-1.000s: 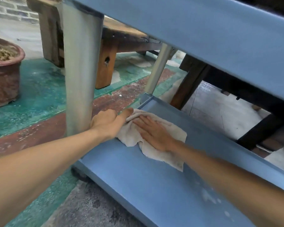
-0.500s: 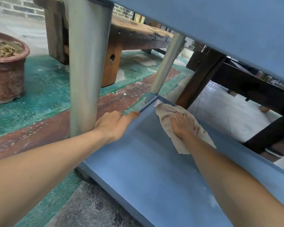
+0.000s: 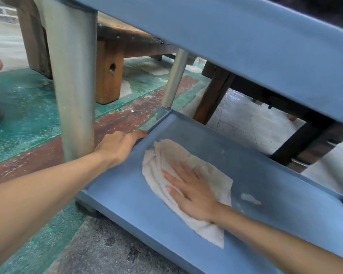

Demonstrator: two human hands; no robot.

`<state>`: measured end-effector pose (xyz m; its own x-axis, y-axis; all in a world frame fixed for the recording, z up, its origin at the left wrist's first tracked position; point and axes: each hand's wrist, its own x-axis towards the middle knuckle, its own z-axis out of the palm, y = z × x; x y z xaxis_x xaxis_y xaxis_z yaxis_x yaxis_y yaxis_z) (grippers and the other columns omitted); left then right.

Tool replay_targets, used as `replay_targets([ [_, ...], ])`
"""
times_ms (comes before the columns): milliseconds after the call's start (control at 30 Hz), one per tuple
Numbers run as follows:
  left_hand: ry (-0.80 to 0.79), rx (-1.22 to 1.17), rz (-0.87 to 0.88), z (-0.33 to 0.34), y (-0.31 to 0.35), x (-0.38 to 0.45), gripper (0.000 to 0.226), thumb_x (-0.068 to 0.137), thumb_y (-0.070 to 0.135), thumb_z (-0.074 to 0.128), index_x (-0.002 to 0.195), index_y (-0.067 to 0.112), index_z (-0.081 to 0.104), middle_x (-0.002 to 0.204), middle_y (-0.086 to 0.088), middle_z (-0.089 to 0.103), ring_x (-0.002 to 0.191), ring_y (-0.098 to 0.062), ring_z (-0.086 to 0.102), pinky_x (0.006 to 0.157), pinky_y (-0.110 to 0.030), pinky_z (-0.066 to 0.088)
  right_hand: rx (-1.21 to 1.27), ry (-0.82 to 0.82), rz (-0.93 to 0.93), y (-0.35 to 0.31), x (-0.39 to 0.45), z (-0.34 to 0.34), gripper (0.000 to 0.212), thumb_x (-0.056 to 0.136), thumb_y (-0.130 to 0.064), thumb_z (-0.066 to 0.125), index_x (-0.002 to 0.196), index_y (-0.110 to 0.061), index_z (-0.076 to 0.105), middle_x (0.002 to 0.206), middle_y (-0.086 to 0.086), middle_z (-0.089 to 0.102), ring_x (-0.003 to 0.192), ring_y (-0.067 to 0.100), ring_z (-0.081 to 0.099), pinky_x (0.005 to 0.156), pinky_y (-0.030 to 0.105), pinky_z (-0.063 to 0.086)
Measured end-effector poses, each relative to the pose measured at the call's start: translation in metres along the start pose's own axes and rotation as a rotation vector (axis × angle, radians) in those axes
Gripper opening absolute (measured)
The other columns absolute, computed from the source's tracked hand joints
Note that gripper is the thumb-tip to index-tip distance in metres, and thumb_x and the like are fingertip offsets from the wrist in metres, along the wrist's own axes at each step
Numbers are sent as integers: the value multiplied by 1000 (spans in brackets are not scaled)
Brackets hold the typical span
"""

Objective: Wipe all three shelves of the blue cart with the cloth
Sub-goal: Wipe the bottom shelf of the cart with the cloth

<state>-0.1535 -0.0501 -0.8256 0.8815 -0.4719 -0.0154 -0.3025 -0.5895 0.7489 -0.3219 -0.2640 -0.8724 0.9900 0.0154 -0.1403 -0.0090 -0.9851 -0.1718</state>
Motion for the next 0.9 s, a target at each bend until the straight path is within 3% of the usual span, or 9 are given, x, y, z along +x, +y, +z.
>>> replay_targets([
  [133,21,-11,-22,8,-5,-4,42,104,30,34,141,43,48,151,-13,47,136,-39,44,108,-43,34,41,-62,-258,-43,-36,9,44,101,-71,5,145,-77,4,169,-29,-14,156,4,-24,124,37,-19],
  [200,-20,-60,-18,11,-10,-12,49,88,59,32,129,46,55,150,-1,50,137,-31,43,111,-43,31,39,-104,-298,-49,-35,4,47,104,-66,8,150,-72,8,170,-28,-13,156,4,-24,125,40,-18],
  [267,27,-100,-47,20,-13,-17,79,68,81,28,129,40,57,140,4,59,129,-28,50,99,-44,37,22,-104,-311,-47,-27,1,49,105,-64,16,154,-66,12,171,-24,-10,157,5,-22,126,39,-16],
  [367,157,212,54,33,-14,-23,97,67,90,18,140,33,46,125,-7,68,114,-32,62,77,-39,37,30,-72,-308,-39,-5,3,51,103,-69,23,152,-69,10,172,-23,-6,159,6,-16,126,38,-11],
  [467,271,336,132,37,-20,-25,96,69,87,13,137,30,47,110,-13,73,101,-37,67,69,-39,38,12,-21,-227,-13,37,-6,54,102,-70,24,155,-66,10,174,-18,-1,161,11,-8,127,40,-6],
  [567,280,368,195,37,-26,-26,95,70,89,11,136,30,47,109,-12,73,99,-37,68,68,-39,38,-19,26,-91,22,80,-20,57,105,-64,24,160,-54,14,175,-13,3,161,12,-4,130,44,1],
  [700,221,361,182,34,-27,-26,110,64,97,3,143,31,44,130,-2,67,111,-32,65,73,-40,44,-27,66,73,75,114,-33,58,110,-55,15,165,-39,14,175,-12,4,160,6,-2,131,40,-2],
  [767,171,362,174,32,-28,-25,109,67,94,7,150,31,38,155,7,44,127,-28,57,84,-41,44,-20,98,178,102,119,-41,60,109,-58,15,165,-37,17,175,-10,8,160,8,2,131,40,0],
  [900,139,366,131,31,-29,-24,109,67,93,7,153,31,33,159,11,34,132,-26,53,84,-41,41,-11,174,339,163,92,-51,61,110,-56,16,165,-30,21,174,-10,15,160,13,14,130,43,10],
])
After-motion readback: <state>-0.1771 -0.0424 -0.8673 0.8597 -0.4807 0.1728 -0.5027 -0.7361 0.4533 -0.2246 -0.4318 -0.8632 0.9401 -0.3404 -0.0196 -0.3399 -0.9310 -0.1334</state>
